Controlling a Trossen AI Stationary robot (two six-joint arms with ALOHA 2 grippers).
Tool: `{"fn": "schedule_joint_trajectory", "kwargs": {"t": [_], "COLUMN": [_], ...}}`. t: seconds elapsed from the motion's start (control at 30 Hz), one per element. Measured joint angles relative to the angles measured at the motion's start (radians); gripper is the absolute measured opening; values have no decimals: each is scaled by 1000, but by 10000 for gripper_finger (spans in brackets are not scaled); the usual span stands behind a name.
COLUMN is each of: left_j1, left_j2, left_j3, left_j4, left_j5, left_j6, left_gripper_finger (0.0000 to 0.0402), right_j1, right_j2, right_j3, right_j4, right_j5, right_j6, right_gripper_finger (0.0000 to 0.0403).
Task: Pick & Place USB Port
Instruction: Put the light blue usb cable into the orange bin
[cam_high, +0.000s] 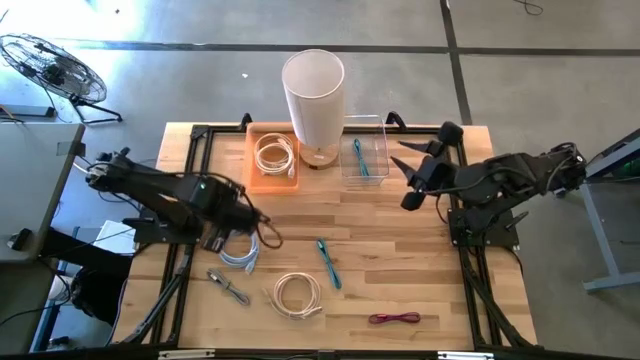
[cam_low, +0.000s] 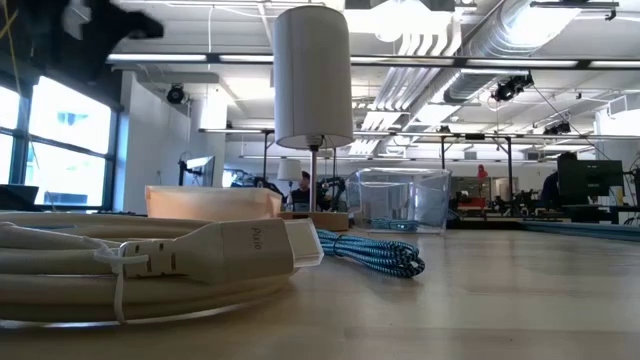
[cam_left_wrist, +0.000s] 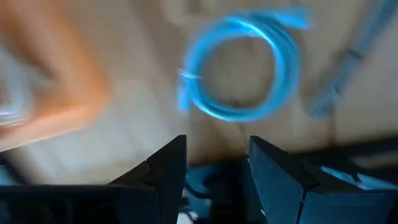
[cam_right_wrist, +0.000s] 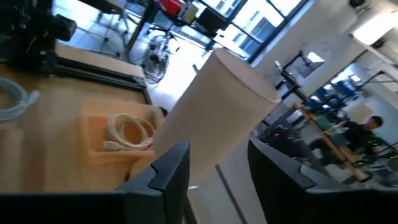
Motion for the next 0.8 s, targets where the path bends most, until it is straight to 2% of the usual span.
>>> {"fn": "schedule_joint_trajectory", "kwargs": {"t": [0.07,0.27,0.47,0.63,0.8], "left_j1": [-25,-46,-47,-46,-46], "left_j2": [0,0,0,0,0], "left_j3": [-59,-193,-261,-292,-313], "left_j4": [22,139,212,227,294], "left_j5": [54,39,47,-73,-125], "left_j6": [56,192,263,278,381], "left_gripper_finger": [168,168,168,168,168], "right_j1": [-1,0,0,0,0], "right_j2": [0,0,0,0,0], "right_j3": [0,0,0,0,0], "right_j4": [-31,-67,-59,-59,-50], "right_j5": [-52,-232,-284,-325,-363], "right_j6": [43,115,141,210,247], "right_gripper_finger": [153,154,154,154,154]}}
